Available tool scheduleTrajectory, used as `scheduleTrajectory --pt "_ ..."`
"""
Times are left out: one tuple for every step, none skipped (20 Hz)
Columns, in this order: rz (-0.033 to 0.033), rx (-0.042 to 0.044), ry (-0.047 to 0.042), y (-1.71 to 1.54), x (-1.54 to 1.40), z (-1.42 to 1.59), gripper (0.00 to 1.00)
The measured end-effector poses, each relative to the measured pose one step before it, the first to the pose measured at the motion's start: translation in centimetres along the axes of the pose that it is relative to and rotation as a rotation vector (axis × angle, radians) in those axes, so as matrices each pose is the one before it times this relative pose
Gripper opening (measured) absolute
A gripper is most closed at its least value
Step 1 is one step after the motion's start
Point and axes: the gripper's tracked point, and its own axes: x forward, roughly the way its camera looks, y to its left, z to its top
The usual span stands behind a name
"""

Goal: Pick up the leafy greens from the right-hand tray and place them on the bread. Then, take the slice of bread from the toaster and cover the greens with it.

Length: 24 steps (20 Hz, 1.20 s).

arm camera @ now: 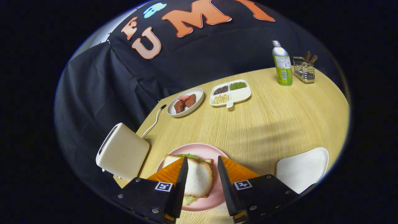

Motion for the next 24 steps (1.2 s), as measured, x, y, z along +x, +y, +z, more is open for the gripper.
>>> scheduleTrajectory --pt "-0.01829 -0.02041 -0.03676 -0.305 -0.808 0.955 0.62" --pt "-0.01863 -0.02344 -0.03737 -0.334 -0.678 0.99 0.65" --pt "-0.02074 -0.02037 -0.03885 -0.238 -0.866 0.973 0.69" --pt "-0.01687 -0.024 -0.04338 -0.298 -0.914 1.197 0.71" --pt "-0.01912 -0.02316 -0.0431 -0.295 -0.755 1.163 0.77" --pt "-0.02082 -0.02261 -0.03918 -0.405 -0.832 1.155 0.79" --pt "-0.01633 -0.01925 -0.0371 -0.286 -1.054 1.127 0.83" --pt "-0.01397 -0.01963 -0.03381 -0.247 -1.064 1.201 0.84" --pt "-0.0109 -0.02279 -0.03579 -0.277 -1.115 1.274 0.87" --pt "-0.01338 -0.03092 -0.04025 -0.347 -1.116 1.414 0.89" --pt "-0.02167 -0.03271 -0.04681 -0.429 -0.969 1.466 0.92" --pt "-0.02561 -0.03616 -0.04672 -0.606 -1.045 1.586 0.93" --pt "-0.03138 -0.03037 -0.03723 -0.676 -0.997 1.218 0.95" --pt "-0.02329 -0.02983 -0.0281 -0.545 -1.03 1.105 0.95" --pt "-0.01696 -0.02457 -0.02703 -0.342 -0.949 1.069 0.96" --pt "-0.01772 -0.01548 -0.01658 -0.429 -0.989 0.855 0.96" --pt "-0.00897 -0.0038 -0.01285 -0.228 -0.894 0.827 0.97" --pt "-0.00281 0.00578 -0.01163 -0.097 -0.673 0.545 0.97" --pt "0.0085 0.00645 -0.01291 0.001 -0.648 0.578 0.97" --pt "0.00343 0.01024 -0.01715 -0.066 -0.627 0.621 0.97" --pt "-0.00519 0.00955 -0.01328 -0.318 -0.503 0.529 0.97" --pt "-0.01368 0.00814 -0.02044 -0.382 -0.446 0.563 0.97" --pt "-0.00651 0.00039 -0.02538 -0.312 -0.3 0.492 0.97" --pt "-0.01264 -0.00494 -0.02241 -0.35 -0.295 0.375 0.97"
